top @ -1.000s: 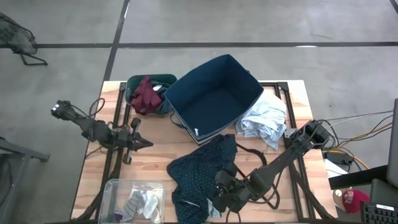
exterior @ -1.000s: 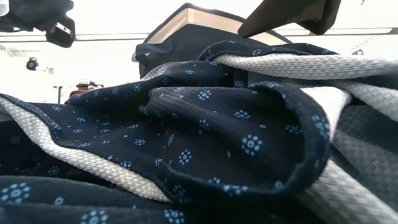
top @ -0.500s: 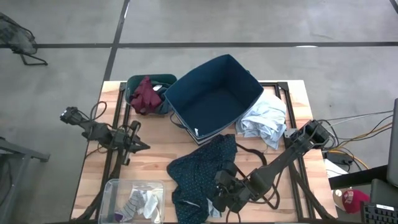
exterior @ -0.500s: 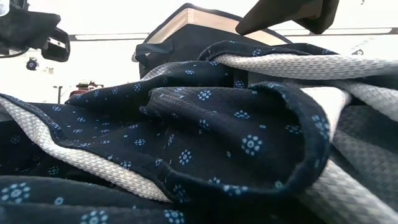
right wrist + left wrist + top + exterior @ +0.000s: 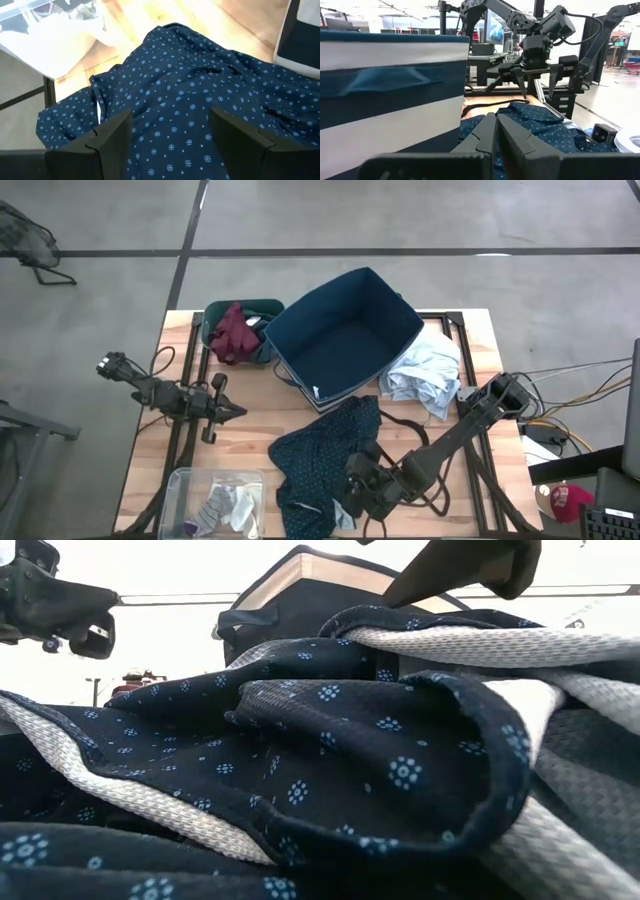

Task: Pick & Place Cloths
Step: Put the blue polo shirt into the laundry organizer

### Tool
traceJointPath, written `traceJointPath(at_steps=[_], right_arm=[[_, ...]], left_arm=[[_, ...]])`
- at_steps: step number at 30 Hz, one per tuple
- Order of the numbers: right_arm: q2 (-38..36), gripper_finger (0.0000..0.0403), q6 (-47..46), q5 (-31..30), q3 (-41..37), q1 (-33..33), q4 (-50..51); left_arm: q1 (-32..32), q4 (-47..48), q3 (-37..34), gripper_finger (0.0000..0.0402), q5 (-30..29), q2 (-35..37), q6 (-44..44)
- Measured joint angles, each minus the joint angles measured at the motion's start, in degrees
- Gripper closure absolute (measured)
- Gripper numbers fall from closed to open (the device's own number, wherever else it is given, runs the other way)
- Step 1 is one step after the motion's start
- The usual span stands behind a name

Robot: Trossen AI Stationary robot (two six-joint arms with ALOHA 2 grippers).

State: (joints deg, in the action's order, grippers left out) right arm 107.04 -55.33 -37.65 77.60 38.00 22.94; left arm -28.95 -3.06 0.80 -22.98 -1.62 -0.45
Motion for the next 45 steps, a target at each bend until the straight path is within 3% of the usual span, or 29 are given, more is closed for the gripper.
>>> traceJointPath(at_steps=[30, 45], right_arm=[[-0.03, 0.008, 1.51, -1.39, -3.23, 0.04, -2.64], [-0.03, 0.0124, 1.82, -1.57, -3.25, -0.33, -2.72]], left_arm=[[0.0, 0.01, -0.09, 0.0376, -0.02, -0.05, 0.04], [0.0, 0.03, -0.11, 0.0376, -0.02, -0.05, 0.04]])
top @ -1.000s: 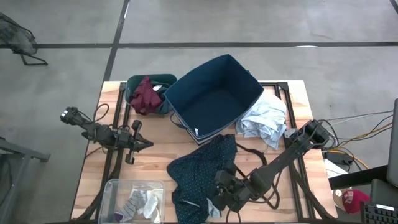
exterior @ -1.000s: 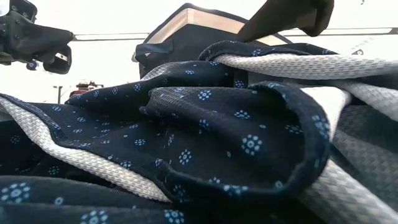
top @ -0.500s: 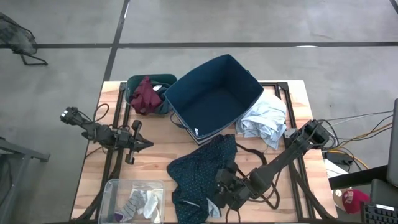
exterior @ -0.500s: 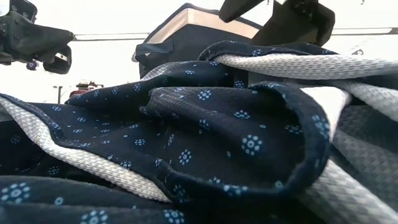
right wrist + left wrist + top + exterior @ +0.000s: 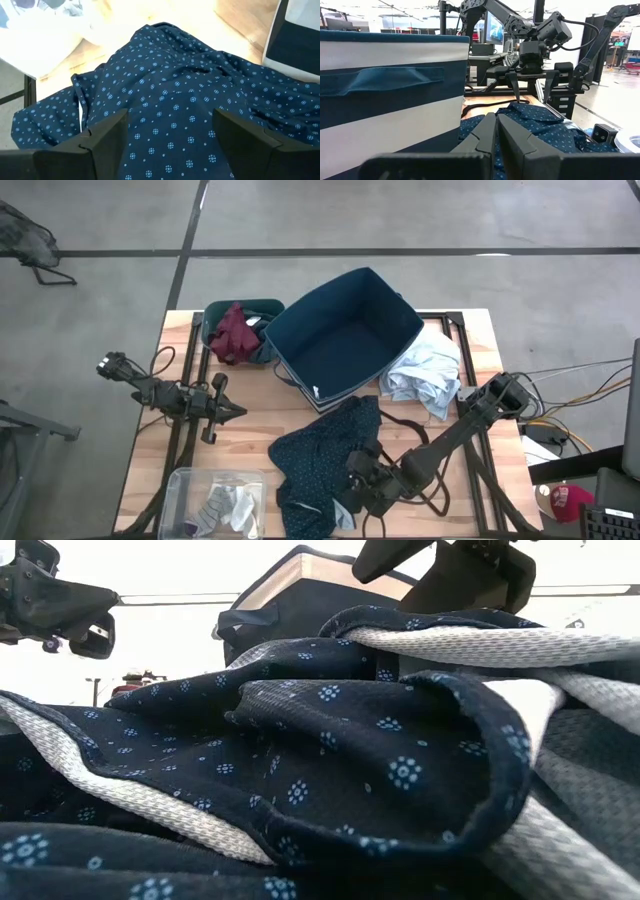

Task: Pick & Place Cloths
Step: Put the blue polo shirt into the laundry organizer

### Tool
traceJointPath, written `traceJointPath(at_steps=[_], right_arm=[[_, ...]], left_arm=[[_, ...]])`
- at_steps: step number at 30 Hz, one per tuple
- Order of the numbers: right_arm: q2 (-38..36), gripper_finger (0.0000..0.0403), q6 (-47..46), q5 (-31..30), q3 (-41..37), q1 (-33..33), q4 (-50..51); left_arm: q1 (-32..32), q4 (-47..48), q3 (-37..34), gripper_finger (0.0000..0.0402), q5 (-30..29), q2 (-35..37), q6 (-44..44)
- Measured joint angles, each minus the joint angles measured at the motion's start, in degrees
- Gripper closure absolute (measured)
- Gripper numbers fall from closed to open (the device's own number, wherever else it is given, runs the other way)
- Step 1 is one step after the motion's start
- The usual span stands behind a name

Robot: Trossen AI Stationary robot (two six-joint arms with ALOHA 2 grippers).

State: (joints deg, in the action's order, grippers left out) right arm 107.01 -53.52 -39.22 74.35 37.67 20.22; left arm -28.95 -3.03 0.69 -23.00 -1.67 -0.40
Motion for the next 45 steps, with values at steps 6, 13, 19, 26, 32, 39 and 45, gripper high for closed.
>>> traceJointPath(at_steps=[6, 13, 19, 26, 32, 39, 45], right_arm=[[0.01, 0.0142, -0.13, 0.02, 0.0, 0.04, 0.07], [0.01, 0.0158, 0.61, 3.81, 0.23, 0.04, -0.97], [-0.01, 0.013, 0.72, 7.34, 1.27, -0.13, -2.42], [-0.01, 0.0055, 5.3, 7.46, 3.23, -0.55, -3.12], [-0.01, 0.0034, 6.99, 7.62, 3.52, -1.69, -3.16], [-0.01, 0.0034, 9.83, 9.86, 4.07, -3.23, -4.55], [2.19, 0.0034, 9.98, 10.75, 4.11, -3.88, -4.37]], left_arm=[[0.0, 0.0, -0.02, 0.0376, 0.0, 0.0, 0.0], [0.0, 0.02, -0.02, 0.0376, 0.0, 0.0, 0.0], [0.0, 0.02, -0.02, 0.0376, 0.0, 0.0, 0.0], [-0.02, 0.02, -0.02, 0.0376, 0.0, 0.0, 0.0], [-0.02, 0.04, -0.02, 0.0376, 0.0, 0.0, 0.0], [0.0, 0.02, -0.02, 0.0376, 0.0, 0.02, 0.0], [-0.02, 0.04, -0.02, 0.0376, 0.0, 0.02, 0.0]])
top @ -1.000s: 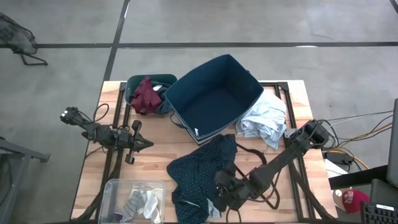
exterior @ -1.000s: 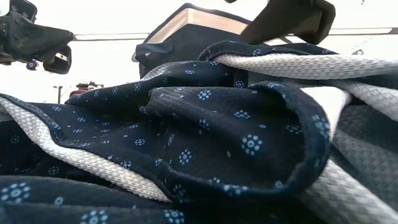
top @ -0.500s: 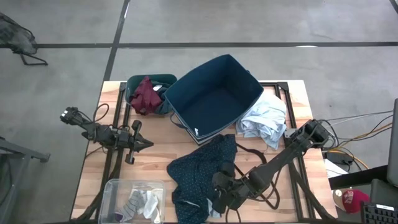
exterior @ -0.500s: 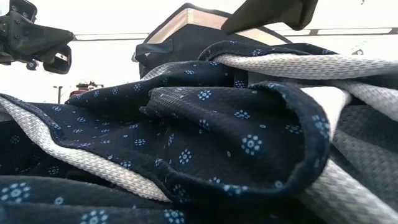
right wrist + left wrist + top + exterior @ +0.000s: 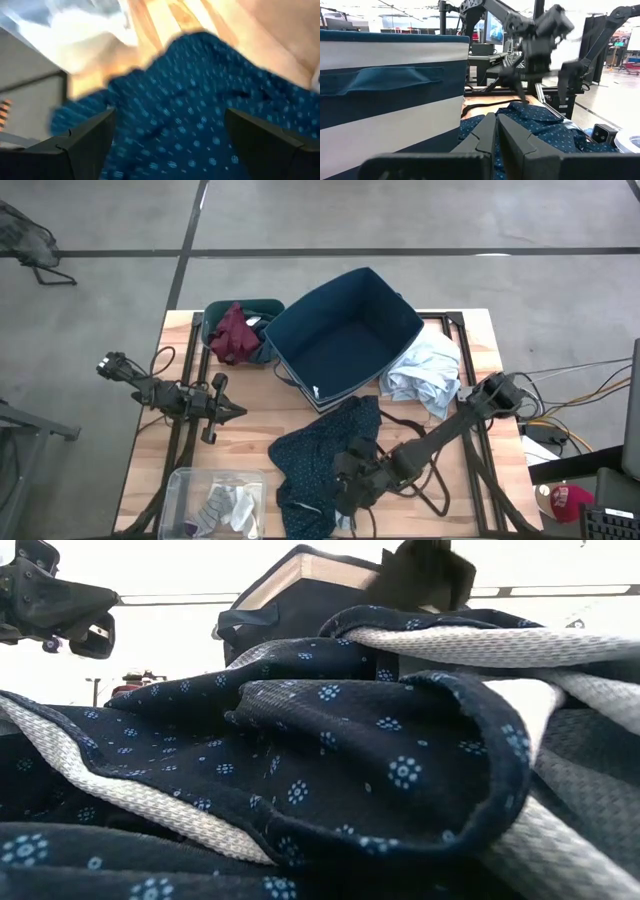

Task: Pick & Place Cloths
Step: Put the blue polo shirt into the laundry organizer

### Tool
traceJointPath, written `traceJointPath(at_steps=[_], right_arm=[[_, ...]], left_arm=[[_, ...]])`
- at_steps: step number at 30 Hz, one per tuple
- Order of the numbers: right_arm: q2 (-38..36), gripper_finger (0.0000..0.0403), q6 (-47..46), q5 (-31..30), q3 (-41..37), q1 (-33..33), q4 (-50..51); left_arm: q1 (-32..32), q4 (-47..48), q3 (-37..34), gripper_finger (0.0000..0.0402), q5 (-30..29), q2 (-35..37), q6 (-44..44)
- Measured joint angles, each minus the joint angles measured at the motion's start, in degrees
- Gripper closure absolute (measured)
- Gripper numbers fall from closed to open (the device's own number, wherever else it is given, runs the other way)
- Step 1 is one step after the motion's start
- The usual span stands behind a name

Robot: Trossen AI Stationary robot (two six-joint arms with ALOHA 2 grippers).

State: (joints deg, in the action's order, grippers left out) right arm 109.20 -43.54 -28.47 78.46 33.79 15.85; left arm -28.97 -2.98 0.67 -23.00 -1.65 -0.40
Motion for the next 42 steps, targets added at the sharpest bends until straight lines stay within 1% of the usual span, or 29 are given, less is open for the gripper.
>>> traceJointPath(at_steps=[4, 7, 12, 19, 22, 25, 27, 30, 36, 37, 39, 42], right_arm=[[5.49, 0.0034, -1.78, 3.72, 0.54, -0.79, 0.48], [9.05, 0.0034, -1.99, 7.22, 2.54, -1.4, 0.12], [15.18, 0.0035, -2.98, 9.62, 7.06, -2.72, 0.51], [22.11, 0.0036, -4.08, 14.93, 15.48, -5.75, 9.61], [24.06, 0.005, -3.16, 16.71, 18.06, -6.61, 11.65], [24.57, 0.0088, -2.69, 17.63, 19.48, -7.08, 13.28], [24.71, 0.0123, -2.61, 17.58, 20.24, -7.19, 14.62], [24.75, 0.019, -2.63, 17.66, 20.51, -7.4, 15.86], [24.75, 0.0347, -1.93, 17.79, 20.4, -7.44, 15.71], [24.69, 0.0364, -1.14, 17.79, 20.55, -7.43, 15.72], [24.65, 0.0365, -0.14, 17.6, 21.48, -7.38, 16.01], [24.25, 0.0365, 0.38, 16.78, 24.43, -7.18, 19.32]], left_arm=[[-0.01, -0.09, -0.02, 0.0376, -0.02, -0.06, 0.0], [0.0, -0.27, -0.04, 0.0376, -0.02, -0.15, 0.0], [0.0, -0.39, -0.07, 0.0376, 0.0, -0.37, 0.0], [-0.01, -0.44, -0.07, 0.0376, 0.0, -0.42, 0.0], [-0.01, -0.46, -0.07, 0.0376, -0.02, -0.42, 0.0], [0.0, -0.46, -0.07, 0.0376, -0.01, -0.45, 0.0], [0.0, -0.46, -0.07, 0.0376, -0.02, -0.44, 0.0], [-0.01, -0.46, -0.07, 0.0376, -0.02, -0.44, 0.0], [0.0, -0.46, -0.07, 0.0376, -0.01, -0.44, 0.0], [-0.01, -0.46, -0.07, 0.0376, -0.02, -0.44, 0.0], [-0.01, -0.46, -0.07, 0.0376, -0.02, -0.44, 0.0], [-0.01, -0.46, -0.07, 0.0376, -0.01, -0.44, 0.0]])
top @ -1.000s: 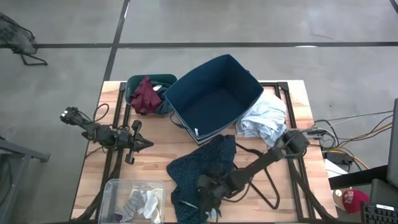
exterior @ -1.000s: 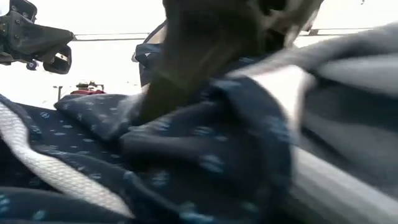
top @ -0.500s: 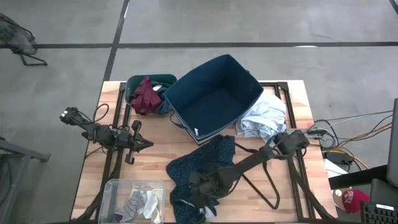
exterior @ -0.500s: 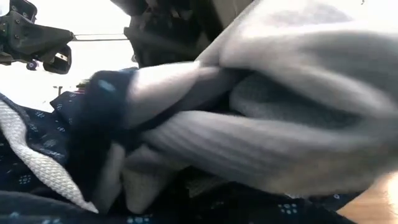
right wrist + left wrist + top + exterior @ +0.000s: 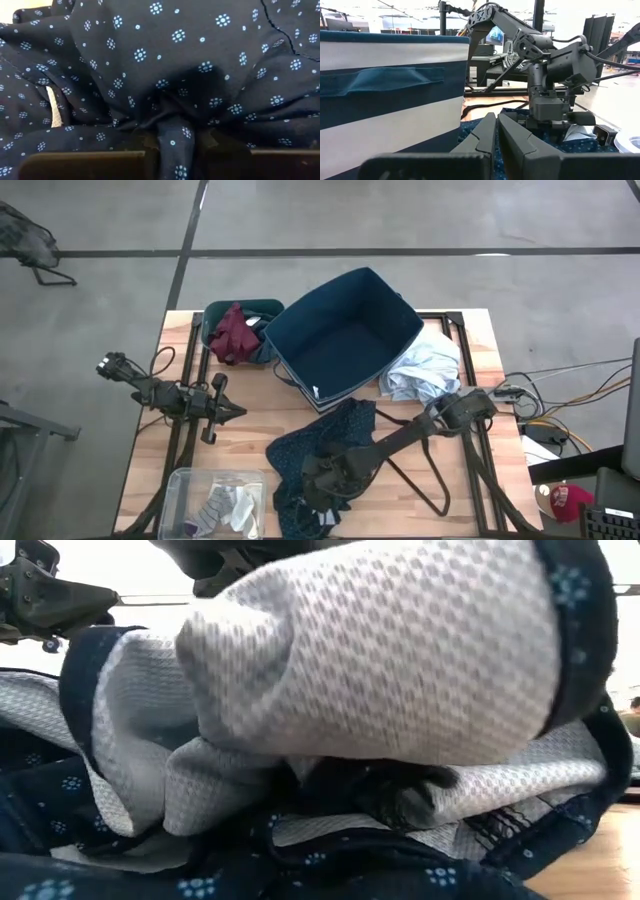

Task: Pick & Place Cloths
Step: Put the blue polo shirt into the laundry organizer

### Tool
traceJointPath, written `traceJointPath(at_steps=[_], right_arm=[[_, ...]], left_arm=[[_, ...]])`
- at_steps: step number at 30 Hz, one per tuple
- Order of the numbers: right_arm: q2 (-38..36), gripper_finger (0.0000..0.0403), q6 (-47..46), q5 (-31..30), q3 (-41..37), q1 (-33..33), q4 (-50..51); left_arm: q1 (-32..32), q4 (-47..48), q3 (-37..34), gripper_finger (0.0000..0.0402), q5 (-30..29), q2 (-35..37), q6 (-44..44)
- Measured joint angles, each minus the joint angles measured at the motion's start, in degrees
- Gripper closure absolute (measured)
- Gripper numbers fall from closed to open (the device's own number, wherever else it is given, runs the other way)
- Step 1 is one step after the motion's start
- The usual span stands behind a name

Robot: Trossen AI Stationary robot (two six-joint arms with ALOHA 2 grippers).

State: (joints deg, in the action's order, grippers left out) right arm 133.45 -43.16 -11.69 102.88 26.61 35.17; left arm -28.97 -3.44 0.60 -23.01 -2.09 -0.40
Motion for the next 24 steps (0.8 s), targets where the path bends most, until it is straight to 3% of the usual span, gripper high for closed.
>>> traceJointPath(at_steps=[6, 11, 17, 24], right_arm=[[-0.31, 0.0365, 3.17, -5.7, 9.8, 0.89, 12.76], [-0.86, 0.0365, 4.82, -14.06, 20.79, 1.29, 24.43], [-0.97, 0.0365, 7.65, -19.01, 31.2, 1.35, 32.86], [-5.4, 0.0365, 10.06, -23.21, 31.24, 1.4, 34.99]], left_arm=[[0.0, -0.02, 0.02, 0.0376, 0.01, 0.0, 0.0], [0.0, -0.02, 0.02, 0.0376, -0.01, -0.02, 0.0], [0.0, -0.02, 0.02, 0.0376, 0.0, -0.02, 0.0], [0.01, -0.02, 0.02, 0.0376, -0.01, -0.02, 0.0]])
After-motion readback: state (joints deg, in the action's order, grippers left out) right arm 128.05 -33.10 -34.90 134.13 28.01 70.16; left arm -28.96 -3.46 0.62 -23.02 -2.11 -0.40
